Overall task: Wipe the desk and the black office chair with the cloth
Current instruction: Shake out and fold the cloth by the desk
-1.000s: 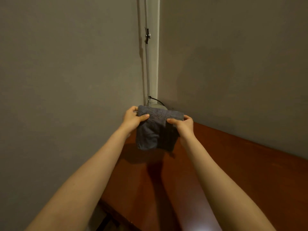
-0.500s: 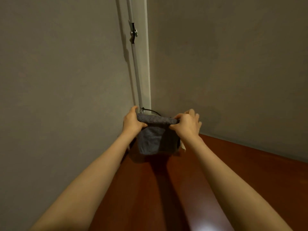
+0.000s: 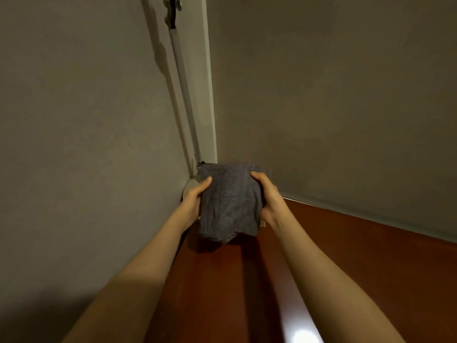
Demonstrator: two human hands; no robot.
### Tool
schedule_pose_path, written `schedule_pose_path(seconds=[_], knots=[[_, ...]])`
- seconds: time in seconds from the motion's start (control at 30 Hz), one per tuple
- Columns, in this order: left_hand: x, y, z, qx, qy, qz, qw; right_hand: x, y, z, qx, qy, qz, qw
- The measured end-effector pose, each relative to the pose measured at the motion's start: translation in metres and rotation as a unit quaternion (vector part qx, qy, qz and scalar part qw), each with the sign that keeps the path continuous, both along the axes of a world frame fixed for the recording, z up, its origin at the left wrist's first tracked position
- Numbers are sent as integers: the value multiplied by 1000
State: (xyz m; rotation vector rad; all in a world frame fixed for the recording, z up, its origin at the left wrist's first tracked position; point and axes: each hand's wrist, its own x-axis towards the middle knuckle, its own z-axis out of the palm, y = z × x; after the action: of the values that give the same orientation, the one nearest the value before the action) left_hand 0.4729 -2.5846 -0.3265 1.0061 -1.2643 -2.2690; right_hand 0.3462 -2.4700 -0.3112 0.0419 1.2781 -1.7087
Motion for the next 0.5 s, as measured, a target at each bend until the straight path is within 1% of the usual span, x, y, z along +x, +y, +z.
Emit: schedule_pose_path(seconds=[0.07,0.13,0.2,0.3,0.37,0.43,0.47,0.5], knots=[[0,-5,-16,13,-27,-13,999,-4,-12,-18,-4,-56,-18,998],[-4,-16,-27,-32,-94,-3,995,-10,-23,-33,24,-98,-34,994],[-12,-28,-32,-72,-153,17,985,-16,-33,-43,79,-106,-22,991],[-24,-40,-36,-117,-211,45,969,-24,-47,-52,125,-66,5,990],[-33,-48,-40,-167,-246,46,954,-28,-55,-57,142,-34,-1,989],[-41,-56,-43,-228,-269,23,935,-32,-62,-64,161,-10,-21,987],[-44,-60,-46,-260,-284,6,923,-34,-65,-69,179,18,-31,983],[-45,-62,-48,-295,-302,-12,907,-35,-67,-73,212,66,-38,974]])
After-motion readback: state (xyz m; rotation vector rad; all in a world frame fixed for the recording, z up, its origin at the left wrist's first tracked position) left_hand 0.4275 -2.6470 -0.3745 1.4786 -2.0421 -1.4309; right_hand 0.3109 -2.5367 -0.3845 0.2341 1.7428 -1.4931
